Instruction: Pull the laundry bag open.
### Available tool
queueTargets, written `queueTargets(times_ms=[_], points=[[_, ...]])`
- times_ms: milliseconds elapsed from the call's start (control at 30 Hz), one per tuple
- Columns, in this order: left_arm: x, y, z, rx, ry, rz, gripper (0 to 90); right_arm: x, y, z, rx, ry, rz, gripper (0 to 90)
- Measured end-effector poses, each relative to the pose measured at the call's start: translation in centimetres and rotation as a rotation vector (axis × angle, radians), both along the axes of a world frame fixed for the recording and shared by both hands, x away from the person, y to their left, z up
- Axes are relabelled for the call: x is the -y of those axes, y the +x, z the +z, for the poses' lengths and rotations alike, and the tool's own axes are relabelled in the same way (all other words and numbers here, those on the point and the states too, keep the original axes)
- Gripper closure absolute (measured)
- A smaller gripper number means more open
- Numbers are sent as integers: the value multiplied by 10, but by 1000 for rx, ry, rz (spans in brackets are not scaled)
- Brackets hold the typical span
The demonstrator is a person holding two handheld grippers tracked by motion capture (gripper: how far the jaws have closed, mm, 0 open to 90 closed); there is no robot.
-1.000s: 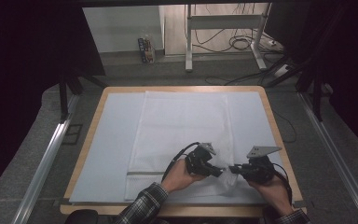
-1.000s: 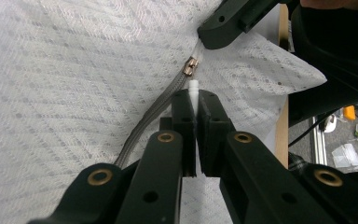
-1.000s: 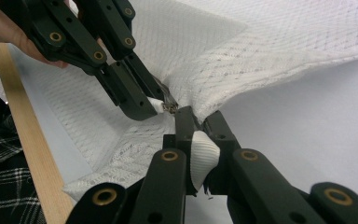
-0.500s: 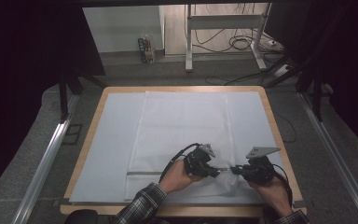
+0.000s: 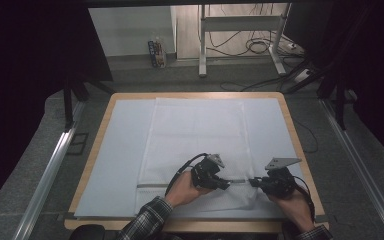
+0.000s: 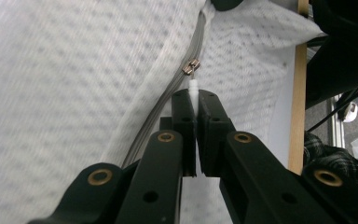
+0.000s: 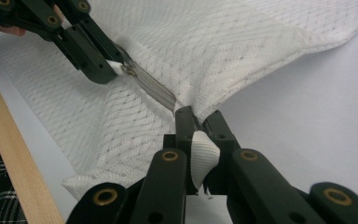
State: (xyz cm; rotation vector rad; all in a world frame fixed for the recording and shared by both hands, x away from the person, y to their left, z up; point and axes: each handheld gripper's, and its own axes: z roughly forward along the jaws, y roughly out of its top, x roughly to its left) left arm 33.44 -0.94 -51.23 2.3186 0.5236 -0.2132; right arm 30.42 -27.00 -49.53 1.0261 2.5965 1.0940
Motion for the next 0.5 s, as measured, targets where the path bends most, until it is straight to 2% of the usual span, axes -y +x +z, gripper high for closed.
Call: queueTargets(times_ms=[133,167,233,367,500], points=[[-5,0,0,0,-1,4,876,0,0,0,1,1,3,862],[-5,0,0,0,-1,4,876,-1,0,0,6,-13,1,862],[-7,-1,-1,-13,-11,5,876,-1,0,0,0,-4,3,861],[-8,-1,-1,-6,-4,12,876,-1,0,0,7,-11,2,862],[-17,-1,-1,-11,-9,27,876,3,1,-1,3,-6,-14,861]])
